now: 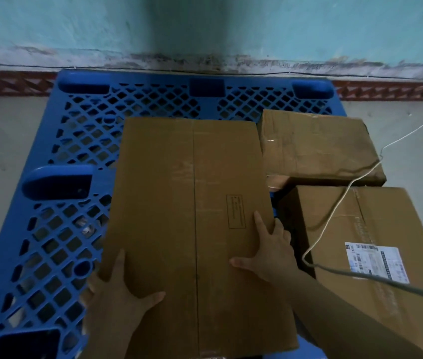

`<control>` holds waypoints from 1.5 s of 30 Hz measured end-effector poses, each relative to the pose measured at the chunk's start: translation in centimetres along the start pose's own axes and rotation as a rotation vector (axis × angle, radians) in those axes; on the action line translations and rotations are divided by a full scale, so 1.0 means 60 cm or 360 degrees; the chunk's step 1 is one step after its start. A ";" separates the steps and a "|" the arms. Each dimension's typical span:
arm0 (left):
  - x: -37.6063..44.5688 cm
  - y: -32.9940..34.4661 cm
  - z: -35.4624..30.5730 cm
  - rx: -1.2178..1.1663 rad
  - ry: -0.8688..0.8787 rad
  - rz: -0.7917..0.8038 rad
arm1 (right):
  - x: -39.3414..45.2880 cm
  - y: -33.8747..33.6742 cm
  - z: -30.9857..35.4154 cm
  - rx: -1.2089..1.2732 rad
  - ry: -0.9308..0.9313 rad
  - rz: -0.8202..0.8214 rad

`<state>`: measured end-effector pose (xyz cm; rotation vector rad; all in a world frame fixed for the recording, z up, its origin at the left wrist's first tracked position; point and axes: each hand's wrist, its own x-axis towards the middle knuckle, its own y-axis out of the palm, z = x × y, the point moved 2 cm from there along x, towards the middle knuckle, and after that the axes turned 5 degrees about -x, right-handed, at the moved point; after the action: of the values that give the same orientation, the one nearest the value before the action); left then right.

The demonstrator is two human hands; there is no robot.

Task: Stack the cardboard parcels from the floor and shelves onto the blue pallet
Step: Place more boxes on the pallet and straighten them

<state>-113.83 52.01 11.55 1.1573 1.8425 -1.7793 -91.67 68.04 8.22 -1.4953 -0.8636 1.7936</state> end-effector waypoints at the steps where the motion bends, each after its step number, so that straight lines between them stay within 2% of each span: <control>1: 0.006 0.002 -0.005 -0.0018 0.0002 -0.0028 | 0.006 -0.003 -0.003 0.0012 0.0001 -0.0005; 6: 0.020 0.016 -0.024 0.0021 0.0078 -0.0064 | 0.027 -0.018 -0.007 0.0118 0.0082 -0.0154; 9: 0.023 0.025 -0.044 0.0075 0.0186 -0.0033 | 0.039 -0.028 -0.012 0.0143 0.0195 -0.0184; 17: 0.024 0.022 -0.064 0.0164 0.0188 0.0037 | 0.013 -0.015 -0.020 0.0234 0.0410 -0.0192; 20: 0.008 0.028 -0.115 0.0427 0.0506 -0.0193 | 0.011 -0.019 -0.014 0.0332 0.0293 -0.0271; 23: -0.004 0.058 -0.197 0.0425 0.0920 -0.0330 | 0.049 -0.049 -0.010 0.0545 0.0132 -0.0539; 27: 0.013 0.097 -0.298 0.0373 0.1181 -0.0395 | 0.158 -0.111 -0.019 0.0441 0.0071 -0.0869; 29: 0.029 0.126 -0.317 0.0428 0.1260 -0.0400 | 0.213 -0.142 -0.031 0.0481 0.0100 -0.0938; 31: 0.041 0.152 -0.314 0.0523 0.1359 -0.0467 | 0.260 -0.160 -0.047 0.0410 0.0143 -0.0820; 33: 0.049 0.171 -0.298 0.0543 0.1321 -0.0363 | 0.298 -0.161 -0.066 0.0090 0.0126 -0.0618; 35: 0.058 0.186 -0.288 0.0560 0.1346 -0.0397 | 0.324 -0.152 -0.077 -0.0326 0.0010 -0.0420; 37: 0.060 0.190 -0.289 0.0576 0.1369 -0.0454 | 0.337 -0.142 -0.077 -0.0521 -0.0148 -0.0318; 45: 0.066 0.193 -0.289 0.0636 0.1326 -0.0446 | 0.337 -0.128 -0.081 -0.0749 -0.0331 -0.0387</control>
<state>-102.68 68.35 3.76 2.1334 2.2063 -2.0657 -89.38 89.31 2.33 -1.4110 -1.5874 1.6528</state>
